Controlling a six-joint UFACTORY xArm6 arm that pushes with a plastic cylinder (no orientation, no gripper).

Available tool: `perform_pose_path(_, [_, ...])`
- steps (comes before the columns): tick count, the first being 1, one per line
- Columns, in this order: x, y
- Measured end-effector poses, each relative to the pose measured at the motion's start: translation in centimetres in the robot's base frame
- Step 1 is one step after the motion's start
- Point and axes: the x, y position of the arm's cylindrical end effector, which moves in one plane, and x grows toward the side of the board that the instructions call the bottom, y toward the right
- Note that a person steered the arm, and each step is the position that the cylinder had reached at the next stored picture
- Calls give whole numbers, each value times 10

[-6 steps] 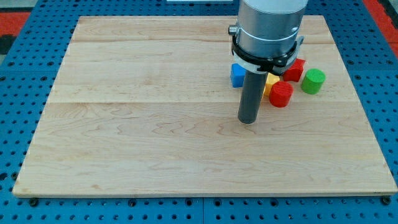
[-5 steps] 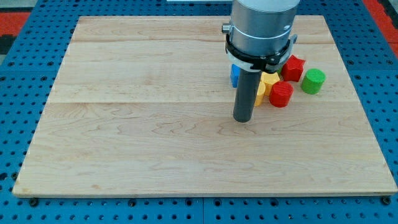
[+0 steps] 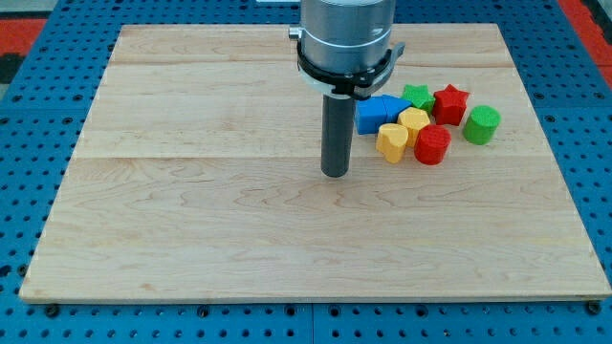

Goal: Nudge the green circle up

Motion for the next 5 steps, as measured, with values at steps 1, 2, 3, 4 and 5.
perform_pose_path(1, [-5,-7])
perform_pose_path(2, [-6,-11])
perform_pose_path(3, [-6,-12])
perform_pose_path(4, [-6,-13])
perform_pose_path(5, [-9,26])
